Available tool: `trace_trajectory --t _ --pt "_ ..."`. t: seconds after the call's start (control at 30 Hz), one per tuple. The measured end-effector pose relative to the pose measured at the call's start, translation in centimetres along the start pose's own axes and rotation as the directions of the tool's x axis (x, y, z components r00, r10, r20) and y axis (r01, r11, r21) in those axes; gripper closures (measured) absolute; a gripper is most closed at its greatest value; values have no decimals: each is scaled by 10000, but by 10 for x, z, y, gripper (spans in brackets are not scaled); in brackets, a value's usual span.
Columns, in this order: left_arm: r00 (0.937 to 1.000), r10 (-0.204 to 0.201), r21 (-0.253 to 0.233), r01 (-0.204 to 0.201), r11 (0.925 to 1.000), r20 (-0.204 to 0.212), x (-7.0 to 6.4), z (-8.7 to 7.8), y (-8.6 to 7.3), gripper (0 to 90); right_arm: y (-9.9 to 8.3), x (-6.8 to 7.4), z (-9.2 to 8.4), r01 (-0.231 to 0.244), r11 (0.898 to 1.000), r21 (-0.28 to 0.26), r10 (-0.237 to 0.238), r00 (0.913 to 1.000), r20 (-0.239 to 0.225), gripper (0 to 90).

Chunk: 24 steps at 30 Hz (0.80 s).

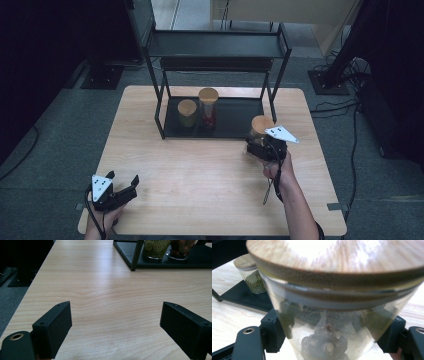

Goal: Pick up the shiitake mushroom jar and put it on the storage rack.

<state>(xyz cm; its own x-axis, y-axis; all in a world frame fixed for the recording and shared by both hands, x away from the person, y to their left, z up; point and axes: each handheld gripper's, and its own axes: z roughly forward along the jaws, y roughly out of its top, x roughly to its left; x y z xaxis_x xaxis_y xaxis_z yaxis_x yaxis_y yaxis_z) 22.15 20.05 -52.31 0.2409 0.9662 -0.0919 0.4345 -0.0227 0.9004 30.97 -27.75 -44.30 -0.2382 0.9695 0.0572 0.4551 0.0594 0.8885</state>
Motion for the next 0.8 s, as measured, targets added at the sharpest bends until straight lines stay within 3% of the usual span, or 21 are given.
trace_trajectory --t 0.8 --pt "10000 22 -11 -22 10000 32 0 0 0 106 15 10 30 48 9999 123 -51 9997 237 246"
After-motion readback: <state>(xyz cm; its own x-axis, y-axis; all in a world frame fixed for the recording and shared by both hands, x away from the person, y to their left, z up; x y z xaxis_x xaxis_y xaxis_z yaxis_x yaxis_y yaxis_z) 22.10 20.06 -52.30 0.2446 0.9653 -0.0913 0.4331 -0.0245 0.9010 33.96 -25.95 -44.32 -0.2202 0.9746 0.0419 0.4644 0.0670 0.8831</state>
